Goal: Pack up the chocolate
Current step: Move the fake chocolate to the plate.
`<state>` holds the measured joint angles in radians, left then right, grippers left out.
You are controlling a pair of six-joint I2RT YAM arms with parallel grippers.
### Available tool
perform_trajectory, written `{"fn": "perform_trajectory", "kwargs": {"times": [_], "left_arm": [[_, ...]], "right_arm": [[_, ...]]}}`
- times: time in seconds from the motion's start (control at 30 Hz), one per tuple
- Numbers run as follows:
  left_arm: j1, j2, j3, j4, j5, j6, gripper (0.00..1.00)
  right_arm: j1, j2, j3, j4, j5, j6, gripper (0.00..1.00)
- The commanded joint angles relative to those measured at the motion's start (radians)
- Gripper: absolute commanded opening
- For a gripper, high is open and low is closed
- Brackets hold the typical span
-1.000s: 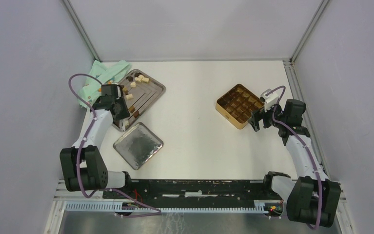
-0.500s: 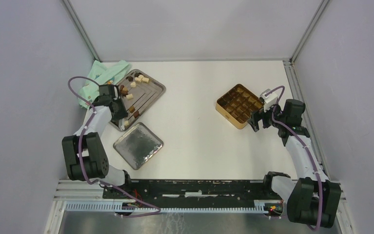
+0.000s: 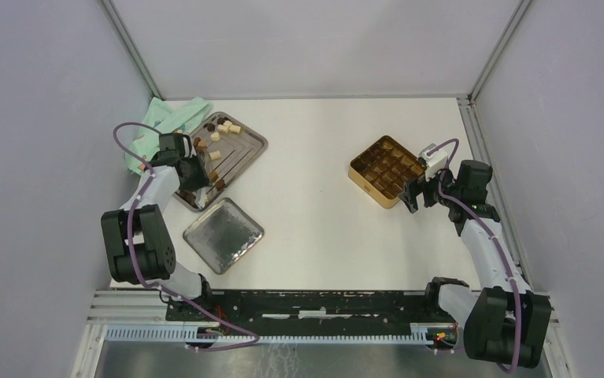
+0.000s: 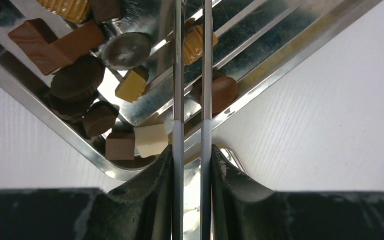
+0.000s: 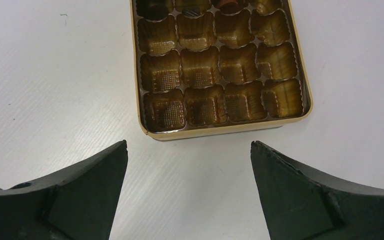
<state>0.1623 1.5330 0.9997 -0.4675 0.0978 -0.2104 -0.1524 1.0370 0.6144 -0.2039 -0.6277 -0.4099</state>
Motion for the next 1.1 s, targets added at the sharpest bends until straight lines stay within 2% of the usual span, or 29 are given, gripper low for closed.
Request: {"fn": "perform_trajectory", "kwargs": {"times": [0.0, 0.2, 0.67, 0.9, 1.07], "left_arm": [[0.003, 0.001, 0.033, 0.037, 0.109, 0.027, 0.22], [-0.013, 0.015, 0.027, 0.036, 0.218, 0.038, 0.20], [-0.123, -0.063, -0.015, -0.004, 0.267, 0.071, 0.21], [-0.124, -0.137, -0.013, 0.022, 0.180, 0.063, 0.21], [-0.128, -0.131, 0.029, 0.036, 0.182, 0.069, 0.26]], "right_arm": [[0.005, -0.006, 0.001, 0.012, -0.004, -0.013, 0.98], [0.006, -0.006, 0.003, 0.011, 0.000, -0.015, 0.98], [0.005, -0.003, 0.002, 0.011, 0.000, -0.017, 0.98], [0.007, 0.003, 0.002, 0.011, 0.001, -0.018, 0.98], [0.011, 0.009, 0.003, 0.011, 0.000, -0.018, 0.98]]}}
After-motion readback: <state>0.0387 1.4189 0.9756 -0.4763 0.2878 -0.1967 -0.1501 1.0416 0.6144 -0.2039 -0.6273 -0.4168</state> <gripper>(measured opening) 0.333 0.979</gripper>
